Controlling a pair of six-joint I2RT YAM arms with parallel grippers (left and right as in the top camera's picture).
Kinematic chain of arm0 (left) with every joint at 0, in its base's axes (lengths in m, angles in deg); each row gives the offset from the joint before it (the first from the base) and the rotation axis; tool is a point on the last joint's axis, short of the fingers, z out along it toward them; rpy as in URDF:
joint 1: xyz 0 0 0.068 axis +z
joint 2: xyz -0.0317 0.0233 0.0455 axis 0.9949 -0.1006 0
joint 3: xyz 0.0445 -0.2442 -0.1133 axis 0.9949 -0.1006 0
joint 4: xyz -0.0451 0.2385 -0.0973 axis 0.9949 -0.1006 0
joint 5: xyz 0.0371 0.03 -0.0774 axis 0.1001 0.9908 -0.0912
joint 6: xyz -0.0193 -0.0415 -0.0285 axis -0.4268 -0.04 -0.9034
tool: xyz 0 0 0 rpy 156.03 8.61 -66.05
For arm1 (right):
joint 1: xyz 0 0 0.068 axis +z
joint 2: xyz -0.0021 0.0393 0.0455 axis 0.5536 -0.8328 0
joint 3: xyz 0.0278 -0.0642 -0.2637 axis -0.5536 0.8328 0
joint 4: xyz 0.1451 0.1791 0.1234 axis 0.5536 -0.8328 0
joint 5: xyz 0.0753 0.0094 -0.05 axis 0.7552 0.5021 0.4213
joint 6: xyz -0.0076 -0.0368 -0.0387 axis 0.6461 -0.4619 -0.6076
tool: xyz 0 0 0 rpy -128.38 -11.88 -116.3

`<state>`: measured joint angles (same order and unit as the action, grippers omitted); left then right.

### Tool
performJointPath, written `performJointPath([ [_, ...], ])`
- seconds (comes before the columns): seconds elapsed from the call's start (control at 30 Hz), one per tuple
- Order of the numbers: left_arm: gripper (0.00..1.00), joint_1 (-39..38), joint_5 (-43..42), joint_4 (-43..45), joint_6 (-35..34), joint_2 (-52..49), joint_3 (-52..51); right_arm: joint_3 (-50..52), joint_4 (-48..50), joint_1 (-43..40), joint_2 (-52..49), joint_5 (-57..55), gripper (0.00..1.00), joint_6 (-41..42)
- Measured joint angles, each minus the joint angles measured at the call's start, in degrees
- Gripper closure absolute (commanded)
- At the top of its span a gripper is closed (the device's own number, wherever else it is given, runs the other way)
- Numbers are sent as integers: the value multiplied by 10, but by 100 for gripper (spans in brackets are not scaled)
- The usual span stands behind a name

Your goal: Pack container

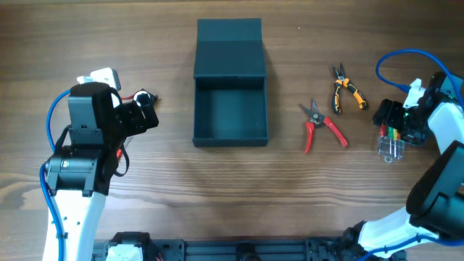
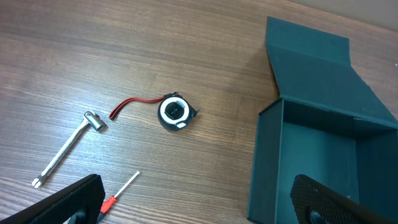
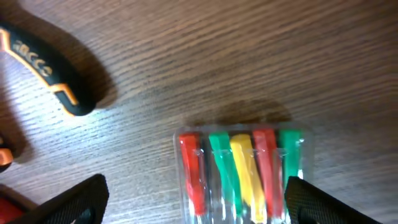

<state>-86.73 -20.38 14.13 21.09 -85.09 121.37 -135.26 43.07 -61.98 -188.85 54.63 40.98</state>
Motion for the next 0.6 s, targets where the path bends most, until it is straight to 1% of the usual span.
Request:
performJointPath([
  [0.17, 0, 0, 0, 0, 0, 0, 0, -18, -40, -1, 47, -25, 5, -14],
  [0.27, 0, 0, 0, 0, 0, 0, 0, -20, -61, -1, 49, -34, 3, -18],
  [0.43, 0, 0, 0, 0, 0, 0, 0, -20, -62, -6, 49, -49, 1, -28],
  [0.6, 0, 0, 0, 0, 0, 0, 0, -20, -59, -11, 40, -57, 2, -35],
])
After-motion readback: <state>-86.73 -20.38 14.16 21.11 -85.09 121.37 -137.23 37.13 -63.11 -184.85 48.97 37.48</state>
